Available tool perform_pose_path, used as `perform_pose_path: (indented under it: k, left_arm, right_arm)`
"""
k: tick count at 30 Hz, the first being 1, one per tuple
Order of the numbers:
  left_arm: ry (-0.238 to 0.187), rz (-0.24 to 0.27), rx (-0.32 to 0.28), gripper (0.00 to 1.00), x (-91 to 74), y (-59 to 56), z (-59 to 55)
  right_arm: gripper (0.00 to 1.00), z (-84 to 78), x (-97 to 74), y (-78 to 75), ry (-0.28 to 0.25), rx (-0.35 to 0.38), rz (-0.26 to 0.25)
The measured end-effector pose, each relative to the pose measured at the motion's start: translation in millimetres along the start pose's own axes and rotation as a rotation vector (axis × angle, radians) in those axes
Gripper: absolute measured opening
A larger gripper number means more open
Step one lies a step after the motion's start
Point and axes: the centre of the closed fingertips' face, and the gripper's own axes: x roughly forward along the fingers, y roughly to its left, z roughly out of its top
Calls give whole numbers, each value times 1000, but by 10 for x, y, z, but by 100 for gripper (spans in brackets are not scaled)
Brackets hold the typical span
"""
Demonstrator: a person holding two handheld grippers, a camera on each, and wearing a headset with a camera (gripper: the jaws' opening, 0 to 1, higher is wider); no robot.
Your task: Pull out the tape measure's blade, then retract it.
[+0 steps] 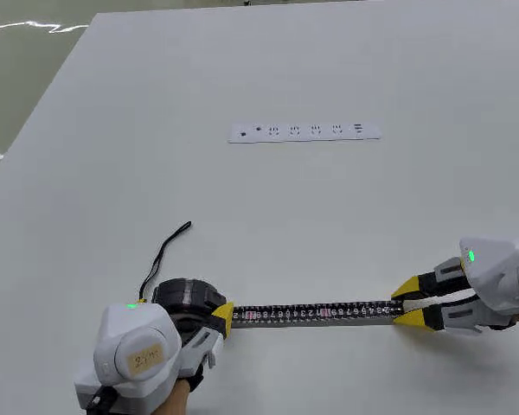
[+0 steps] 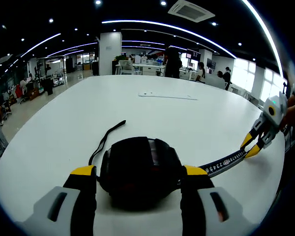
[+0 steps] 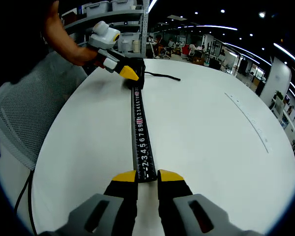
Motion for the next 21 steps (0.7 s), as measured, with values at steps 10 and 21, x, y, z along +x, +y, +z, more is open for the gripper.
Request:
perform_pose_path:
  k: [10,21]
  left_arm:
    - [-3,30,-103,64,22,-11,42]
    - [1,121,-166,64,-2,29,73]
  right_arm:
    - [15,-7,4,-12,9,-6,2]
    - [15,13,7,-18,6,4,-8]
